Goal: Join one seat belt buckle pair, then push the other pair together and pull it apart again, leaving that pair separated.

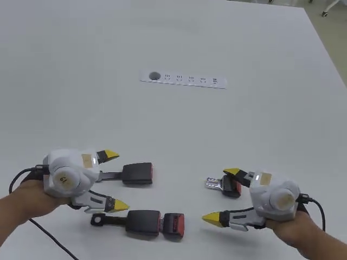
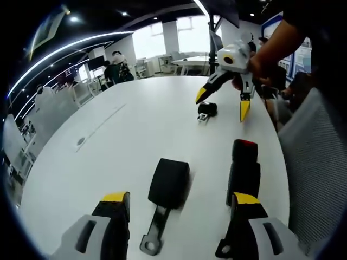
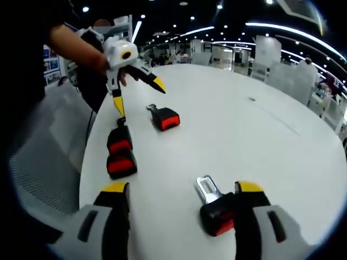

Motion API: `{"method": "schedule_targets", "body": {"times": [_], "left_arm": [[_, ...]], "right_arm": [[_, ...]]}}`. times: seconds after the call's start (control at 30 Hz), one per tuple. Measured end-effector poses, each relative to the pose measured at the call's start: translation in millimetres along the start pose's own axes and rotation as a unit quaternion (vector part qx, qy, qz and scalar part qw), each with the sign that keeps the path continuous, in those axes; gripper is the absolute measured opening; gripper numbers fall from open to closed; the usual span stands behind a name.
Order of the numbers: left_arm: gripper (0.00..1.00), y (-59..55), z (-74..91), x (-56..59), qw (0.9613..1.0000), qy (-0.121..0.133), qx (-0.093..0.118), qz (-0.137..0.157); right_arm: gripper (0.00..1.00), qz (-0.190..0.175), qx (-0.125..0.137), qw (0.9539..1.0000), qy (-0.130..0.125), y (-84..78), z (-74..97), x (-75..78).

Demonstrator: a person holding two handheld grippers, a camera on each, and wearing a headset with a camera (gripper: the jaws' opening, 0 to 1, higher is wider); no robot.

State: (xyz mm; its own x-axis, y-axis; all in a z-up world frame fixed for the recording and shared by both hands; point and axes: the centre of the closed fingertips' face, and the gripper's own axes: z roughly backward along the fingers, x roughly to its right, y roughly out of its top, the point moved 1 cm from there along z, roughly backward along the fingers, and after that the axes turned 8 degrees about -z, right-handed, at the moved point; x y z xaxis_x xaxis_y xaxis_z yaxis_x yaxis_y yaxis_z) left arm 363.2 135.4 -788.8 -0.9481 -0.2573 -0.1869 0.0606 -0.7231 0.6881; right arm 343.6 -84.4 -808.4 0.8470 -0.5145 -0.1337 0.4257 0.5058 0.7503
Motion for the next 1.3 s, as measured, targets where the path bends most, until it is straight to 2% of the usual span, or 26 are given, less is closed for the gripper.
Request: {"method": "schedule_targets", "body": {"times": [0.13, 0.37, 0.47, 0.57, 0.63, 0.67, 0.7, 0.73, 0.83, 0.87, 0.97, 1.03, 1.07, 1.3], "left_arm": [[0.78, -9.3, -8.1, -8.4, 0.9999, -0.001, -0.014, 0.010], [0.72, -11.7, -24.4, -11.9, 0.9995, -0.020, -0.022, 0.010], [0.71, -10.7, -32.6, -11.2, 0.9992, -0.031, -0.026, 0.007], [0.66, -12.2, -41.7, -9.8, 0.9983, -0.049, -0.030, 0.006], [0.58, -18.0, -45.8, -10.5, 0.9975, -0.054, -0.045, 0.003], [0.57, -15.5, -47.5, -10.3, 0.9976, -0.060, -0.028, 0.022], [0.55, -17.2, -48.5, -12.3, 0.9974, -0.062, -0.033, 0.016], [0.55, -16.1, -49.4, -14.4, 0.9977, -0.061, -0.029, 0.009], [0.52, -14.0, -50.1, -13.5, 0.9976, -0.066, -0.021, 0.004], [0.50, -14.0, -50.0, -9.6, 0.9967, -0.079, -0.020, -0.006], [0.47, -14.2, -52.9, -9.7, 0.9960, -0.086, -0.021, -0.010], [0.38, -15.4, -53.3, -11.2, 0.9964, -0.081, -0.023, -0.014], [0.36, -17.1, -53.9, -8.0, 0.9955, -0.090, -0.027, -0.007], [0.35, -15.2, -58.1, -6.3, 0.9953, -0.093, -0.019, -0.019]], "right_arm": [[0.78, -0.001, -0.020, 0.9998, -0.001, -12.1, 3.4, 17.7], [0.71, 0.000, -0.033, 0.9994, 0.008, -20.9, 6.6, 35.0], [0.70, 0.007, -0.048, 0.9987, 0.015, -25.7, 6.5, 42.7], [0.67, 0.011, -0.054, 0.9983, 0.022, -27.4, 6.6, 46.2], [0.63, 0.012, -0.065, 0.9975, 0.028, -31.8, 5.8, 49.3], [0.62, 0.009, -0.072, 0.9968, 0.032, -34.7, 5.5, 49.8], [0.61, 0.044, -0.069, 0.9958, 0.042, -31.8, 6.1, 51.9], [0.60, 0.020, -0.067, 0.9968, 0.039, -31.9, 6.4, 49.1], [0.56, 0.030, -0.073, 0.9958, 0.048, -31.6, 6.0, 48.2], [0.55, 0.038, -0.067, 0.9957, 0.052, -30.0, 6.0, 47.5], [0.46, 0.039, -0.068, 0.9954, 0.055, -29.1, 7.2, 46.0], [0.39, 0.044, -0.070, 0.9950, 0.056, -27.5, 7.6, 46.5], [0.37, 0.041, -0.070, 0.9949, 0.058, -26.5, 8.2, 47.5], [0.36, 0.034, -0.060, 0.9953, 0.069, -25.1, 9.1, 50.1]]}}
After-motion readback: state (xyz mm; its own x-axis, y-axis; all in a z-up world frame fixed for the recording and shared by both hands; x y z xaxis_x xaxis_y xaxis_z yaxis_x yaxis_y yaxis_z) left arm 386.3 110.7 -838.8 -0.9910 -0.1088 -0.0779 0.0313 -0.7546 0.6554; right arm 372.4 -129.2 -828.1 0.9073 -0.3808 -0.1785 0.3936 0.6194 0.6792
